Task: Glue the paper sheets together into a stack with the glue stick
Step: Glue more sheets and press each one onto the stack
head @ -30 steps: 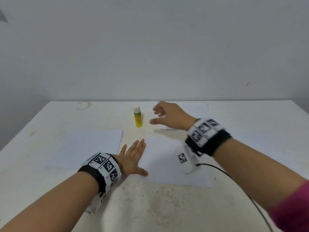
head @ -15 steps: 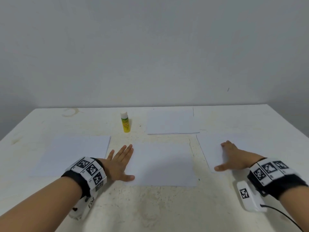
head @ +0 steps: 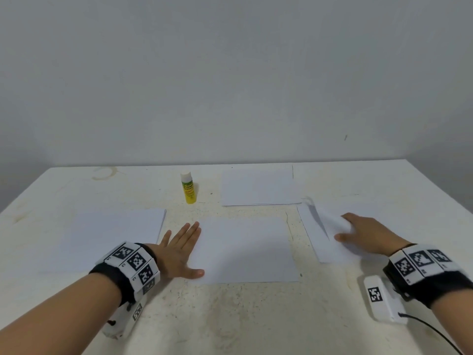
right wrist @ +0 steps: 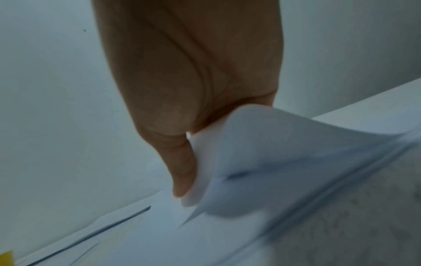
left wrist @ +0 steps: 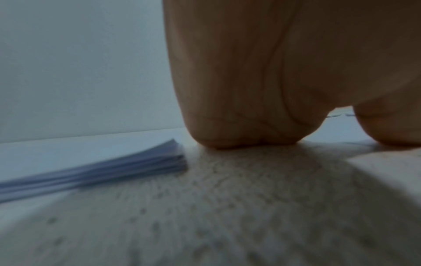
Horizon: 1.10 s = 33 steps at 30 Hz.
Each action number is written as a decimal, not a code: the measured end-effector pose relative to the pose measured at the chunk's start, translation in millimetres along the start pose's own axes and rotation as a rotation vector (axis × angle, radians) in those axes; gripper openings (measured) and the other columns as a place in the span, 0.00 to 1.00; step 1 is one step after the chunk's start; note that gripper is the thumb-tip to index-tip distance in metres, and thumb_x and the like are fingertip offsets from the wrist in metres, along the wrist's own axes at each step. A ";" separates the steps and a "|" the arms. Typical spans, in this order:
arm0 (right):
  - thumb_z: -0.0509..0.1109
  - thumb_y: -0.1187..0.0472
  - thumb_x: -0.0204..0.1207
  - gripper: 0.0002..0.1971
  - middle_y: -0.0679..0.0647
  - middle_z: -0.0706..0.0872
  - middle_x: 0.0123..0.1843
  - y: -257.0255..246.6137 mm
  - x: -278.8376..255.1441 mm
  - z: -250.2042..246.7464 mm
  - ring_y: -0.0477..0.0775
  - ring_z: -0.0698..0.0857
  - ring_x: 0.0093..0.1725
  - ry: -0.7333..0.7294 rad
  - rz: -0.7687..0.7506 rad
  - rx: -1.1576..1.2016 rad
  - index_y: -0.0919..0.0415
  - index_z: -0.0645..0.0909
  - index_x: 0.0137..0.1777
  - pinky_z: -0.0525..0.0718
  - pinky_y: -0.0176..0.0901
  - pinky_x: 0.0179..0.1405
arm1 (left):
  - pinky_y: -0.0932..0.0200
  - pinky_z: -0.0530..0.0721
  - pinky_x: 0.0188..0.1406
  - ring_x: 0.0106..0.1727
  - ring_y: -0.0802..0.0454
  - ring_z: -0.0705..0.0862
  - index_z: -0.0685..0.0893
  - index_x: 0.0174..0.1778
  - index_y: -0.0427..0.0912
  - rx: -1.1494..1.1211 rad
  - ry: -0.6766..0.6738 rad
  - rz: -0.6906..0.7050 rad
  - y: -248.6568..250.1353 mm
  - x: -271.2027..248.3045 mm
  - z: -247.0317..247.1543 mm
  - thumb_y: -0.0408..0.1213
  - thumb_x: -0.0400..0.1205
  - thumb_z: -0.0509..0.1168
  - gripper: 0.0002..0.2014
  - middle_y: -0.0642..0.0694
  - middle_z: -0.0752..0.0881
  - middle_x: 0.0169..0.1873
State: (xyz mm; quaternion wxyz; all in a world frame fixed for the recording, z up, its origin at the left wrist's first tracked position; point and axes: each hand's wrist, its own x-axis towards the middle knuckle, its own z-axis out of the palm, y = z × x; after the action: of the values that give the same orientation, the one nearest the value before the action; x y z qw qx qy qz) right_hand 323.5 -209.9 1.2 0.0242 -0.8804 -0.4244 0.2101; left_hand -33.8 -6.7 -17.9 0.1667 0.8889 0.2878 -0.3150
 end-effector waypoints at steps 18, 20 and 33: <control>0.61 0.52 0.83 0.27 0.61 0.69 0.73 -198.7 -51.8 56.0 0.63 0.68 0.73 -0.134 -0.190 0.192 0.64 0.60 0.76 0.70 0.57 0.73 | 0.42 0.34 0.81 0.81 0.50 0.27 0.25 0.79 0.39 -0.001 -0.009 -0.092 12.6 -1.7 -4.4 0.88 0.30 0.23 0.83 0.48 0.23 0.78; 0.61 0.50 0.82 0.28 0.62 0.67 0.75 -211.9 -47.9 69.1 0.65 0.64 0.76 -0.157 -0.132 0.198 0.64 0.60 0.77 0.67 0.60 0.74 | 0.42 0.34 0.81 0.81 0.50 0.27 0.24 0.79 0.38 -0.006 -0.006 -0.101 14.1 -2.4 -4.5 0.86 0.26 0.22 0.84 0.47 0.23 0.79; 0.58 0.47 0.85 0.38 0.64 0.43 0.86 -238.5 -55.6 81.7 0.70 0.40 0.83 -0.225 -0.097 0.142 0.63 0.42 0.85 0.48 0.65 0.81 | 0.41 0.34 0.80 0.81 0.48 0.26 0.23 0.78 0.37 -0.007 -0.009 -0.120 17.3 -2.4 -5.0 0.86 0.26 0.22 0.84 0.45 0.24 0.79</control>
State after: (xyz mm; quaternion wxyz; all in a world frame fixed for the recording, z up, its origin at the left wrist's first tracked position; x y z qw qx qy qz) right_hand 85.1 -110.8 -1.0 0.0489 -0.8260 -0.4504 0.3354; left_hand -22.4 -18.8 -10.7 0.1519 0.8679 0.3409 -0.3277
